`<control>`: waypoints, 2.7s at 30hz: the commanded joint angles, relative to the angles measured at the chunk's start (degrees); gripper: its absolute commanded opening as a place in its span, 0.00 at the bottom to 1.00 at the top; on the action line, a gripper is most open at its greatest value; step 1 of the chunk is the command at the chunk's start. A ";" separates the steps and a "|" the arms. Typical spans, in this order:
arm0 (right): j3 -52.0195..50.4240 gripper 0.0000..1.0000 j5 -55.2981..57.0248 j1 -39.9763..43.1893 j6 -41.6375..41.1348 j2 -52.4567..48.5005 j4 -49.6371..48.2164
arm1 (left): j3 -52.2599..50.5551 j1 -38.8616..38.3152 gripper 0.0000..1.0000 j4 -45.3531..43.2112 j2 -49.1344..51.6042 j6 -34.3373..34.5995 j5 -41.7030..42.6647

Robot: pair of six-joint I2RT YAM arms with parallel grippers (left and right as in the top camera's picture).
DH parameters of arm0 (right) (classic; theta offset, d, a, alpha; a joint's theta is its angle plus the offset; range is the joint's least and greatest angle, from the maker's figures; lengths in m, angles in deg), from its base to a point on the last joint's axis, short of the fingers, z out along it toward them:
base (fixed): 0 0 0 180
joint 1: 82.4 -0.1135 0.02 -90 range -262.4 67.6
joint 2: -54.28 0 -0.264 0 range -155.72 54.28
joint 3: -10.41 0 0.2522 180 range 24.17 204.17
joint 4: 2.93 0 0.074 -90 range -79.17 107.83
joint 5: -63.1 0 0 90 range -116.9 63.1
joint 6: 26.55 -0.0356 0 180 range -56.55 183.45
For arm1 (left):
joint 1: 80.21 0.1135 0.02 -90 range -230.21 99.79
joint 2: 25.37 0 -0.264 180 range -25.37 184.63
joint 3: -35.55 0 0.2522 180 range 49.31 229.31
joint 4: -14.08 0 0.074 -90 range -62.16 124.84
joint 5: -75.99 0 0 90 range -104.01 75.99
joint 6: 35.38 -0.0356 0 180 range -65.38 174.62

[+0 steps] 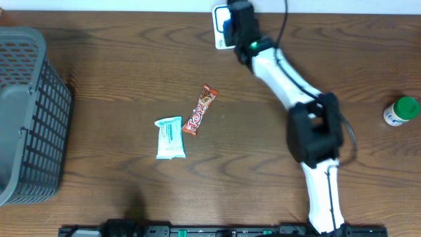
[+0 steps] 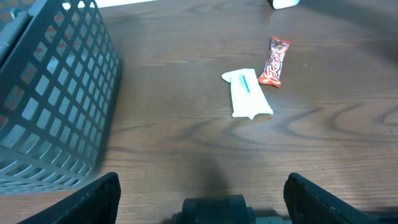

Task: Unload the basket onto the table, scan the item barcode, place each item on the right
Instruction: 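Hold the tissue pack in front of the white scanner, then carry the tissue pack right and set it beside the jar, then move the right gripper to the red TOP chocolate bar and grasp it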

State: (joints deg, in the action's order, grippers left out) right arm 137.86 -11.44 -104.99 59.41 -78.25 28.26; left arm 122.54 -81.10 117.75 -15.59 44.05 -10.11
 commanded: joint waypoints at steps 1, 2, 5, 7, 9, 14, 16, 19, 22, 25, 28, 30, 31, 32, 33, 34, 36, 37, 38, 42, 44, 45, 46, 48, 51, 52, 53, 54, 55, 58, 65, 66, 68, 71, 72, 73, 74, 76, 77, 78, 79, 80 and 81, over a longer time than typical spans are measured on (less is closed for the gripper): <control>0.85 0.49 2.08 2.64 5.14 14.38 10.69 | 0.11 -0.22 0.84 0.07 -0.09 -0.55 -0.52; 0.85 0.46 3.74 3.69 6.34 17.18 16.22 | 0.11 -0.22 0.84 0.07 -0.09 -0.55 -0.52; 0.85 0.42 6.67 7.76 6.43 22.43 29.51 | 0.11 -0.22 0.84 0.07 -0.09 -0.55 -0.52; 0.85 0.41 6.97 11.93 6.36 24.30 37.64 | 0.11 -0.22 0.84 0.07 -0.09 -0.55 -0.52; 0.85 0.40 6.93 16.52 6.19 24.50 43.80 | 0.11 -0.22 0.84 0.07 -0.09 -0.55 -0.52; -1.29 0.38 4.68 28.57 -2.25 21.81 47.54 | 0.11 -0.22 0.84 0.07 -0.09 -0.55 -0.52; -3.52 0.38 2.08 32.70 -2.80 20.39 46.25 | 0.11 -0.22 0.84 0.07 -0.09 -0.55 -0.52; -7.43 0.40 -0.92 37.13 -2.84 18.03 42.01 | 0.11 -0.22 0.84 0.07 -0.09 -0.55 -0.52; -12.35 0.51 -1.60 40.35 -4.33 15.52 35.80 | 0.11 -0.22 0.84 0.07 -0.09 -0.55 -0.52; -16.52 0.54 -1.36 42.47 -4.31 13.29 31.08 | 0.11 -0.22 0.84 0.07 -0.09 -0.55 -0.52; -18.80 0.54 -1.36 44.19 -5.29 11.61 29.20 | 0.11 -0.22 0.84 0.07 -0.09 -0.55 -0.52; -18.78 0.89 -1.51 44.96 -6.27 11.45 28.96 | 0.11 -0.22 0.84 0.07 -0.09 -0.55 -0.52; -18.27 0.99 -1.77 45.11 -6.23 11.93 29.05 | 0.11 -0.22 0.84 0.07 -0.09 -0.55 -0.52; -17.33 0.99 -2.10 45.20 -6.19 12.41 29.42 | 0.11 -0.22 0.84 0.07 -0.09 -0.55 -0.52; -15.85 0.99 -2.27 45.16 -6.19 13.18 30.25 | 0.11 -0.22 0.84 0.07 -0.09 -0.55 -0.52; -13.81 0.99 -2.34 44.96 -6.21 14.08 31.58 | 0.11 -0.22 0.84 0.07 -0.09 -0.55 -0.52; -7.65 0.99 -5.11 44.11 -6.23 16.22 35.80 | 0.11 -0.22 0.84 0.07 -0.09 -0.57 -0.52; -4.39 0.99 -8.09 43.52 -6.25 17.31 38.32 | 0.11 -0.22 0.84 0.07 -0.09 -0.55 -0.52; -1.18 0.99 -12.72 42.80 -6.25 18.40 41.09 | 0.11 -0.22 0.84 0.07 -0.09 -0.55 -0.52; 5.22 0.99 -37.31 38.21 -6.23 23.15 46.27 | 0.11 -0.22 0.84 0.07 -0.09 -0.55 -0.52; 5.11 0.99 -43.41 34.34 -6.23 24.41 46.75 | 0.11 -0.22 0.84 0.07 -0.09 -0.55 -0.52; 5.11 0.99 -43.43 31.39 -6.16 24.48 48.09 | 0.11 -0.22 0.84 0.07 -0.09 -0.55 -0.52; 5.07 0.99 -41.29 28.59 -5.46 24.46 49.53 | 0.11 -0.22 0.84 0.07 -0.09 -0.55 -0.52; 4.22 0.96 -30.80 21.94 -4.52 23.82 51.60 | 0.11 -0.22 0.84 0.07 -0.09 -0.55 -0.52; 0.20 0.98 -9.07 9.97 -5.60 23.26 51.56 | 0.11 -0.22 0.84 0.07 -0.09 -0.55 -0.52; -1.46 0.99 -3.61 6.05 -5.57 23.10 50.90 | 0.11 -0.22 0.84 0.07 -0.09 -0.55 -0.52; -3.41 0.99 1.01 2.16 -5.55 23.06 49.72 | 0.11 -0.22 0.84 0.09 -0.09 -0.55 -0.52; -5.99 0.99 5.11 -2.08 -5.55 22.97 47.63 | 0.11 -0.22 0.84 0.07 -0.09 -0.55 -0.52; -8.52 0.99 7.65 -5.29 -5.51 22.91 45.13 | 0.11 -0.22 0.84 0.07 -0.09 -0.55 -0.52; -17.27 0.99 11.06 -12.55 -4.09 22.88 35.63 | 0.11 -0.22 0.84 0.07 -0.09 -0.55 -0.52; -25.86 0.99 12.26 -24.92 -4.04 22.88 30.56 | 0.11 -0.22 0.84 0.07 -0.09 -0.55 -0.52; -26.23 0.99 13.14 -26.40 -3.82 22.88 30.03 | 0.11 -0.22 0.84 0.07 -0.09 -0.55 -0.52; -27.50 0.99 15.21 -29.03 -2.08 22.86 28.59 | 0.11 -0.22 0.84 0.07 -0.09 -0.55 -0.52; -31.26 0.99 19.80 -32.11 0.92 22.67 24.55 | 0.11 -0.22 0.84 0.07 -0.09 -0.55 -0.52; -32.76 0.99 21.00 -32.94 2.05 22.56 22.91 | 0.11 -0.22 0.84 0.07 -0.09 -0.55 -0.52; -34.21 0.99 21.88 -33.73 2.97 22.51 21.55 | 0.11 -0.22 0.84 0.07 -0.09 -0.55 -0.52; -35.45 0.99 22.32 -34.47 3.08 22.47 20.65 | 0.11 -0.22 0.84 0.07 -0.09 -0.55 -0.52; -37.75 0.99 22.36 -35.76 2.67 22.47 19.58 | 0.11 -0.22 0.84 0.07 -0.09 -0.55 -0.52; -38.49 0.99 22.36 -36.24 2.38 22.47 19.56 | 0.11 -0.22 0.84 0.07 -0.09 -0.55 -0.52; -39.23 0.99 22.38 -36.65 2.40 22.47 19.30 | 0.11 -0.22 0.84 0.07 -0.09 -0.55 -0.52; -39.71 0.99 22.38 -36.94 2.40 22.47 19.04 | 0.11 -0.22 0.84 0.07 -0.09 -0.55 -0.52; -40.06 0.99 22.38 -37.22 2.40 22.47 18.71 | 0.11 -0.22 0.84 0.07 -0.09 -0.55 -0.52; -40.28 0.99 22.36 -37.51 2.40 22.47 18.34 | 0.11 -0.22 0.84 0.07 -0.09 -0.55 -0.52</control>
State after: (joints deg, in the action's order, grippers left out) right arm 98.23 8.21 -141.62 61.12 -56.08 47.40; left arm 122.54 -81.10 117.72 -15.59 44.05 -10.11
